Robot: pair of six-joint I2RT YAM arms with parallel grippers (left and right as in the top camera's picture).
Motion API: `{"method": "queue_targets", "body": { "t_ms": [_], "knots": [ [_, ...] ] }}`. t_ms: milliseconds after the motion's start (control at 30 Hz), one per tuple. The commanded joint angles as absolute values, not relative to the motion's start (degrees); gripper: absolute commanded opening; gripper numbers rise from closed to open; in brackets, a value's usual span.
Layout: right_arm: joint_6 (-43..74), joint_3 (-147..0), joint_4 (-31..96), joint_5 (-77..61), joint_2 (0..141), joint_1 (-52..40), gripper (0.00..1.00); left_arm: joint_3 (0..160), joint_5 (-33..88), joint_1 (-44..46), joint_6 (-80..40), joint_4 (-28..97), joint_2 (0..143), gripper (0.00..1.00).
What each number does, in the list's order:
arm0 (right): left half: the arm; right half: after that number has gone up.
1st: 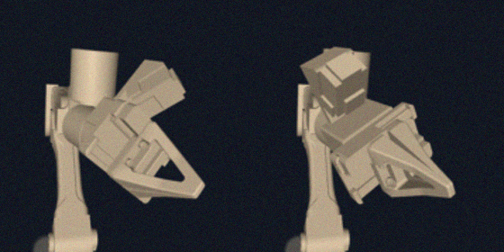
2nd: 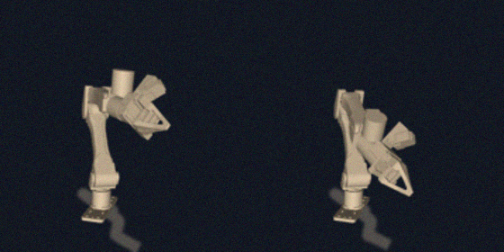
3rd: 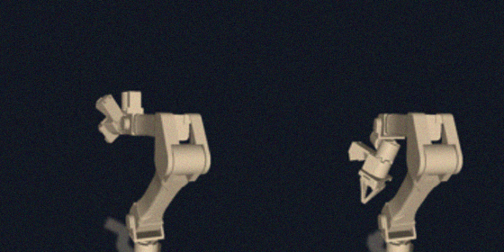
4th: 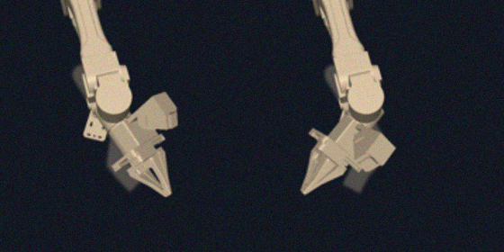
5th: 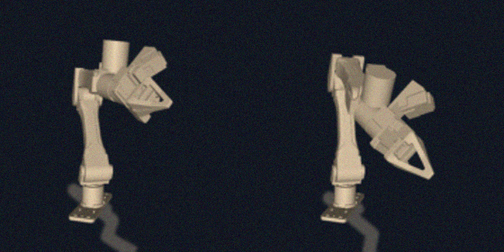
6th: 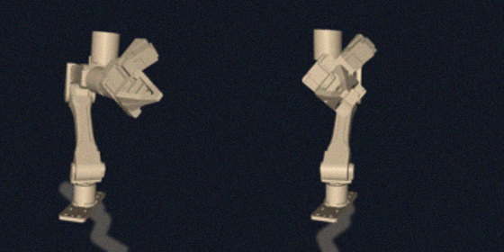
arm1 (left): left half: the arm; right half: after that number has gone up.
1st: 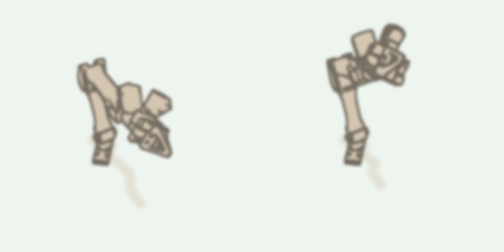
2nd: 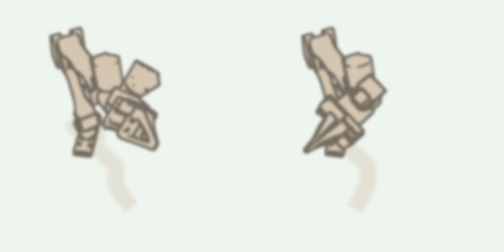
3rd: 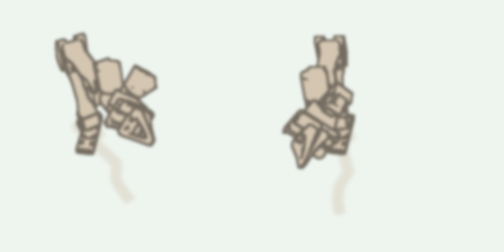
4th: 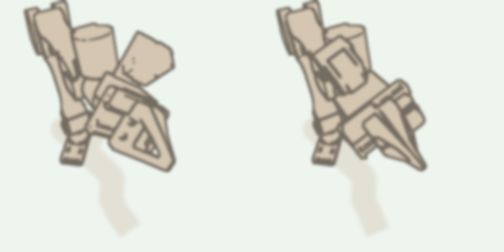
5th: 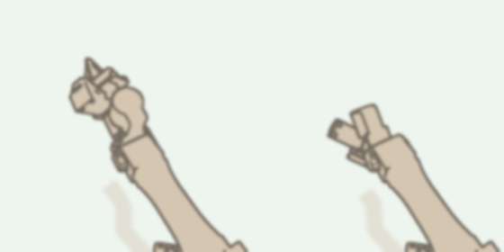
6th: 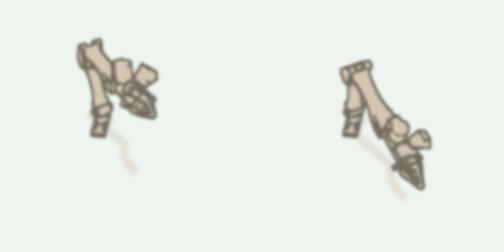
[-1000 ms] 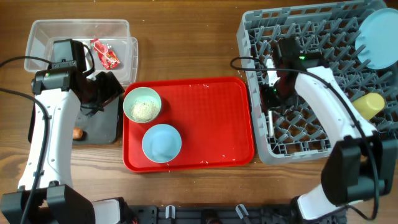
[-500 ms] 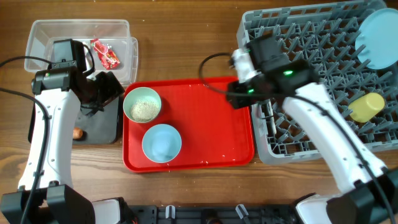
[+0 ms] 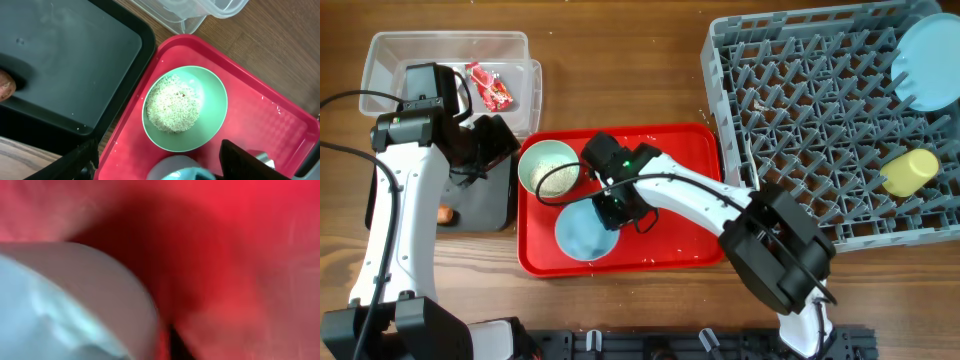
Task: Sort waste into correct bins and load items into the dishwasher rack
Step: 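Grasp the blue bowl on the red tray with the right gripper, then place the blue bowl into the dish rack with the right gripper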
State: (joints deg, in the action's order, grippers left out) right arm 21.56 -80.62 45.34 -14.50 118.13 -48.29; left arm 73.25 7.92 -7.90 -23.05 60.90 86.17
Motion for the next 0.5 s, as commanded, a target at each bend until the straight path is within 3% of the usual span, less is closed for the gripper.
{"method": "queue_targets", "body": {
  "t_ms": [0,200,367,467],
  "knots": [
    [22.7,-82.2,47.7,-8.7,116.3,-47.0,0.04,73.7,7.4,-8.2,-23.0,61.0,85.5,0.77],
    [19.8,-87.2,56.3,22.2,99.9,-36.9,0.04,73.7,7.4,-8.2,-23.0,61.0,85.5,0.77],
    [11.1,-87.2,49.4,53.1,89.7,-22.9,0.04,73.7,7.4,-8.2,-23.0,60.9,85.5,0.77],
    [-1.0,-86.4,38.7,56.6,90.2,-13.7,0.04,73.7,7.4,-8.2,-23.0,60.9,85.5,0.77]
  ]
}}
